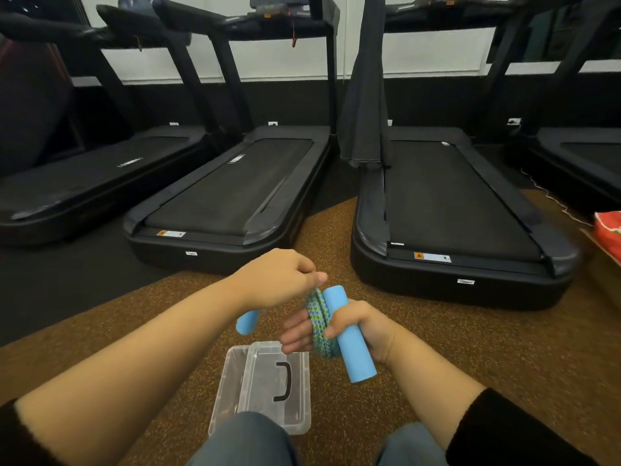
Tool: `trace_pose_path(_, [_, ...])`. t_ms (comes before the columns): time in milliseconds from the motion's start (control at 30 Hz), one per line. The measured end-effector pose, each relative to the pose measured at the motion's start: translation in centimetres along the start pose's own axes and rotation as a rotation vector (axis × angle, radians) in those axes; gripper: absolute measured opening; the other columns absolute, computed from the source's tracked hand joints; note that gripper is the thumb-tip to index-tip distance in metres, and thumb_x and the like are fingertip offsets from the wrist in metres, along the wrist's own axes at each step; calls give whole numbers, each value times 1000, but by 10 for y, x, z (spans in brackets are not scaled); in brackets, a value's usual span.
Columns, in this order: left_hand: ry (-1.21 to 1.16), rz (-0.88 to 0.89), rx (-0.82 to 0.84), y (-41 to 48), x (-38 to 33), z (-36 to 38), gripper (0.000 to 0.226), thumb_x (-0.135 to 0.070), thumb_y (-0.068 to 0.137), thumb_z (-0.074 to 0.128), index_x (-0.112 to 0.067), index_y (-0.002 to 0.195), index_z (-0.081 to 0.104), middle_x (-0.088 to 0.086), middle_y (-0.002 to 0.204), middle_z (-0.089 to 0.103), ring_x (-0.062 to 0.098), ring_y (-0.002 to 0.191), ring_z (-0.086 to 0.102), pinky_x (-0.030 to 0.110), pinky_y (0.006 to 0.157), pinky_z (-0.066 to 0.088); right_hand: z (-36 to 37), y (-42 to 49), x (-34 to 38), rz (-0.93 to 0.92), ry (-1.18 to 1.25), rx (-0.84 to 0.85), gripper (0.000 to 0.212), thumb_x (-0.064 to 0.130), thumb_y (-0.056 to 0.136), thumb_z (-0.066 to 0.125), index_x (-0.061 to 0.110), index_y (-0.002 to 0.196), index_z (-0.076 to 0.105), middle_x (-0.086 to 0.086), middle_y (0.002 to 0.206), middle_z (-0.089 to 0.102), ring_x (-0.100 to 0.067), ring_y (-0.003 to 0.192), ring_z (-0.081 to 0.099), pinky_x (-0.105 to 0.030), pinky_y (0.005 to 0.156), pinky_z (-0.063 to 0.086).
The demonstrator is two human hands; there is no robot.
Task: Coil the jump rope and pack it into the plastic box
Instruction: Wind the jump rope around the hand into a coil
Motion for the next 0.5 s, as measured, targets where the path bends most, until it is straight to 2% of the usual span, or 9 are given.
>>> trace_pose_path(100, [-81,45,-27,3,0,4,42,-42,92,52,-18,57,45,-7,56,39,9,52,36,26,57,32,4,-2,5,-37,7,67,53,10,52,60,3,103,70,-12,99,74,-25,96,69,-34,96,49])
trace_pose_path(233, [-223,67,-48,7,1,12,41,-40,92,53,-25,54,45,-8,58,41,8,57,39,28,63,34,4,-4,5,-71,45,85,52,20,53,69,2,101,71,-12,96,74,-24,92,70,-32,90,51])
trace_pose_path(367, [-399,80,21,11,5,20,40,-43,92,51,-13,66,48,0,64,40,12,63,39,32,68,35,6,-7,9,-111,75,46,50,17,55,67,-1,101,69,-13,94,74,-25,90,70,-32,86,52])
trace_pose_path(500, [-709,102,70,4,4,28,43,-34,99,39,-8,65,44,-7,45,44,5,41,43,19,54,39,10,-8,20,-195,133,65,50,11,65,58,-6,112,62,-17,104,72,-28,100,67,-35,92,49])
Point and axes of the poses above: each hand's wrist, its own y-axis towards the middle knuckle, its own z-axis out of the palm, x = y × z, the point moved 4 cm from there along y, towards the middle knuckle
